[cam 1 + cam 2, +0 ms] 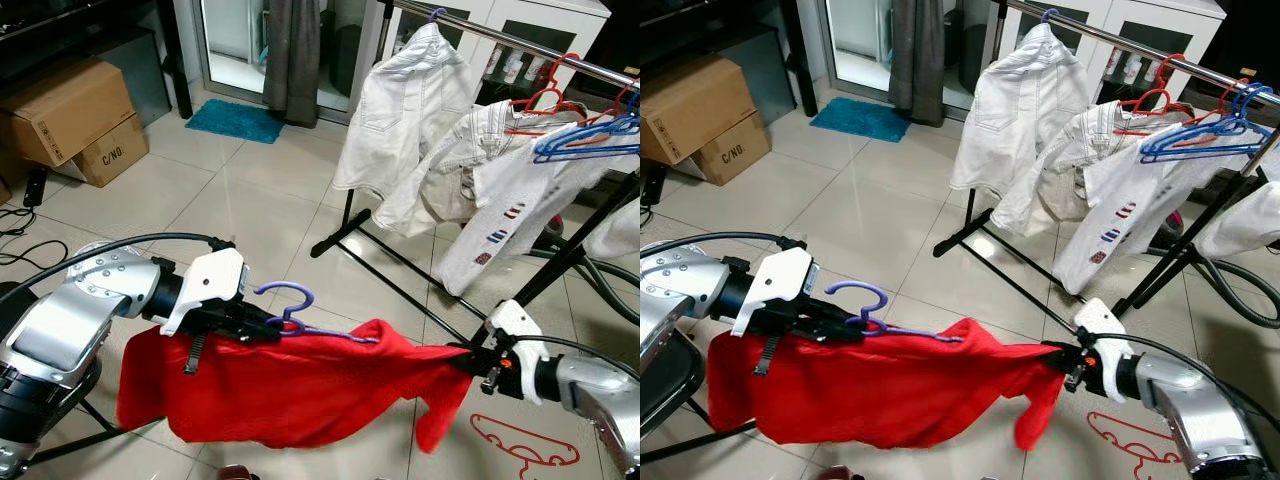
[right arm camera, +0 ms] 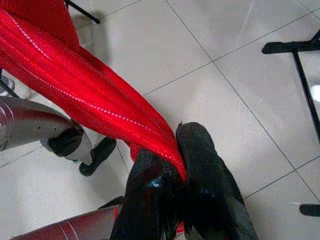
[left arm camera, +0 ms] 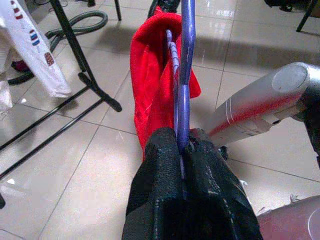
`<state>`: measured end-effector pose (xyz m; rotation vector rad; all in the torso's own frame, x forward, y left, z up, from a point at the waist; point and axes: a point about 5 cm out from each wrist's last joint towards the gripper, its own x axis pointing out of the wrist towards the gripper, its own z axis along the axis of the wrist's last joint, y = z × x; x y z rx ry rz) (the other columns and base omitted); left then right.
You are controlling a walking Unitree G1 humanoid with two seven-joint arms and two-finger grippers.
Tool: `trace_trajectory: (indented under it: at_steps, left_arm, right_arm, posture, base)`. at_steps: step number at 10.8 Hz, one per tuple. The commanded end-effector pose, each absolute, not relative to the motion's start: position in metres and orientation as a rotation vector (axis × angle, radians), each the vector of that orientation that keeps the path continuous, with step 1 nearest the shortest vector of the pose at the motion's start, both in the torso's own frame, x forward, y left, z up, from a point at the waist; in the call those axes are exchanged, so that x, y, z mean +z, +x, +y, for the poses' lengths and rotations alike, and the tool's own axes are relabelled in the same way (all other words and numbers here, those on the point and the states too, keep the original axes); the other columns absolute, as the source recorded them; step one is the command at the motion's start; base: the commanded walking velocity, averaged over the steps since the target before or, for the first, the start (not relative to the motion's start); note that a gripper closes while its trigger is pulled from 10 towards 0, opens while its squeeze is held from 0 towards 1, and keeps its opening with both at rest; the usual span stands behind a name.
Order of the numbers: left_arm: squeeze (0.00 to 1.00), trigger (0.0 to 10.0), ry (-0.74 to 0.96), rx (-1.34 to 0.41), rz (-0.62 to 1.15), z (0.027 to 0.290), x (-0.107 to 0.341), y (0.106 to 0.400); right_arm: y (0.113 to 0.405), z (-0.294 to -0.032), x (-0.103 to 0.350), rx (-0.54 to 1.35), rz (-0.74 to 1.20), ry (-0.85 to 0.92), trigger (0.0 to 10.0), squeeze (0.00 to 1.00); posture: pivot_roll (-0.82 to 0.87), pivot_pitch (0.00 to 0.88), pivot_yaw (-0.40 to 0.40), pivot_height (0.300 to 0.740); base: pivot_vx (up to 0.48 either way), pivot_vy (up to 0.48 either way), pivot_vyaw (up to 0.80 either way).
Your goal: Hang hanger
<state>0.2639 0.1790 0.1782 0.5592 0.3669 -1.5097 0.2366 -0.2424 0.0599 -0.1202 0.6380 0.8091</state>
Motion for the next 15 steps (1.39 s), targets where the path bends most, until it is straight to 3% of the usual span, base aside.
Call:
trace_trajectory:
  at_steps: [1, 2, 3, 4, 5, 11, 13, 15]
  left_arm:
    - [0.00, 0.0, 0.589, -1.493, 0.334, 0.183, 0.188, 0.265]
    - [0.00, 0.0, 0.587, -1.498, 0.330, 0.181, 0.188, 0.265]
    - [0.00, 0.0, 0.585, -1.500, 0.323, 0.179, 0.188, 0.266]
    - [0.00, 0.0, 0.585, -1.497, 0.316, 0.178, 0.188, 0.267]
    - [0.00, 0.0, 0.587, -1.492, 0.312, 0.178, 0.189, 0.268]
    - [0.00, 0.0, 0.594, -1.442, 0.334, 0.187, 0.186, 0.279]
    - [0.00, 0.0, 0.618, -1.461, 0.330, 0.181, 0.181, 0.280]
    - [0.00, 0.0, 0.640, -1.486, 0.306, 0.171, 0.180, 0.282]
  right_arm:
    - [0.239, -0.254, 0.066, 0.769, 0.630, -0.147, 0.0, 0.00]
    - [0.238, -0.244, 0.065, 0.805, 0.623, -0.139, 0.0, 0.00]
    - [0.238, -0.237, 0.064, 0.828, 0.611, -0.142, 2.6, 0.00]
    - [0.237, -0.235, 0.064, 0.840, 0.608, -0.126, 10.0, 0.00]
    - [0.235, -0.234, 0.065, 0.856, 0.622, -0.090, 10.0, 1.00]
    - [0.215, -0.262, 0.097, 1.024, 0.665, -0.178, 10.0, 1.00]
    - [0.234, -0.229, 0.136, 1.103, 0.448, -0.231, 10.0, 1.00]
    - [0.238, -0.192, 0.145, 1.206, 0.372, -0.275, 10.0, 1.00]
  posture:
    - [0.05, 0.026, -0.057, 0.740]
    - [0.05, 0.027, -0.055, 0.740]
    - [0.05, 0.030, -0.054, 0.740]
    - [0.05, 0.031, -0.054, 0.740]
    - [0.05, 0.032, -0.053, 0.740]
    - [0.04, 0.033, -0.049, 0.740]
    - [0.03, 0.030, -0.046, 0.740]
    - [0.03, 0.027, -0.044, 0.740]
  base:
    - [0.000, 0.000, 0.00]
    - [0.000, 0.000, 0.00]
    - [0.000, 0.000, 0.00]
    - [0.000, 0.000, 0.00]
    - [0.000, 0.000, 0.00]
    - [0.000, 0.000, 0.00]
    - [0.000, 0.000, 0.00]
    - [0.000, 0.000, 0.00]
